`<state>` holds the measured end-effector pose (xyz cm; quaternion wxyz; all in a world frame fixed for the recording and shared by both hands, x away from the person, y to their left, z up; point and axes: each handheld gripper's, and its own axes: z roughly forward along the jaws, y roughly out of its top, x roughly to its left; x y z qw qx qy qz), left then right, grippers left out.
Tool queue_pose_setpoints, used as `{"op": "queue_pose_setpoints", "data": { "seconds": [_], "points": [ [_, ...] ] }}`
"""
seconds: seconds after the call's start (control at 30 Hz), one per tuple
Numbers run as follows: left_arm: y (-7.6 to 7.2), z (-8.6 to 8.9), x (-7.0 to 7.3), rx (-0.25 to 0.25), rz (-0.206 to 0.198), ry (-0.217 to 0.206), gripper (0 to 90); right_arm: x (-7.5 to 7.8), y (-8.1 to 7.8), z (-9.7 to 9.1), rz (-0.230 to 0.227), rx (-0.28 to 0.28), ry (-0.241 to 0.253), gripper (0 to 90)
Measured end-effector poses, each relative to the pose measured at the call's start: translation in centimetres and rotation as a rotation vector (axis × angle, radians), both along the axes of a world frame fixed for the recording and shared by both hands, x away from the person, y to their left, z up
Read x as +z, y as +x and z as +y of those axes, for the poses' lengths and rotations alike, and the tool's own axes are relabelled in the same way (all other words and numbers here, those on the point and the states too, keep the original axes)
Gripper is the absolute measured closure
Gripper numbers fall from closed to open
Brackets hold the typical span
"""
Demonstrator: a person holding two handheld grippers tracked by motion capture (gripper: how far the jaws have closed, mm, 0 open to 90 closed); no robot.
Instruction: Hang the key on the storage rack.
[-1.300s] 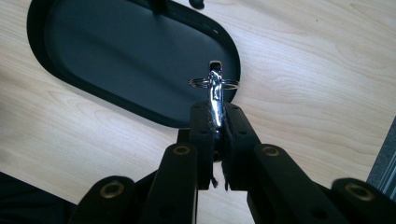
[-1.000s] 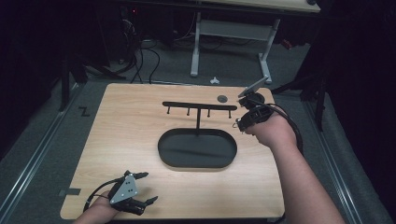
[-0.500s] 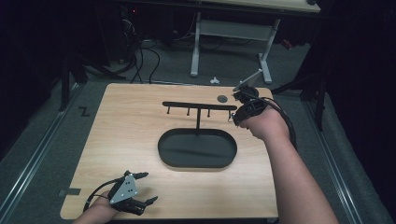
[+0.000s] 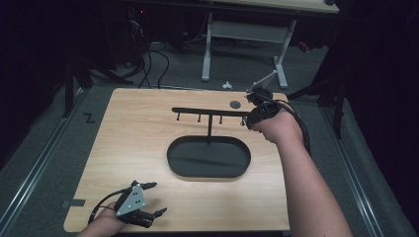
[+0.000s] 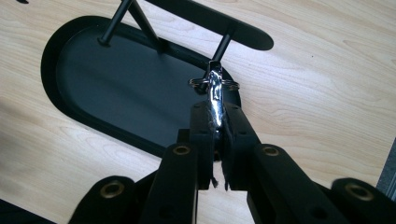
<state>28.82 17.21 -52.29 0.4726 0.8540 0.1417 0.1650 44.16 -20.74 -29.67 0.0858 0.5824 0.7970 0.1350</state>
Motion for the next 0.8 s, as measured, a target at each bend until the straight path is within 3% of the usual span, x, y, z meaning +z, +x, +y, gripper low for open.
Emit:
{"op": "queue_pose_setpoints", "data": {
  "seconds": [0.5,0.8],
  "points": [
    [0.0,0.0,0.0,-0.002,0.003,0.002,15.1,-0.2,1.0,-0.4,-0.013,-0.026,0.005,84.0],
    [0.0,0.0,0.0,0.0,0.001,0.0,15.1,-1.4,1.5,-0.8,-0.001,-0.04,0.016,83.9]
  ]
}}
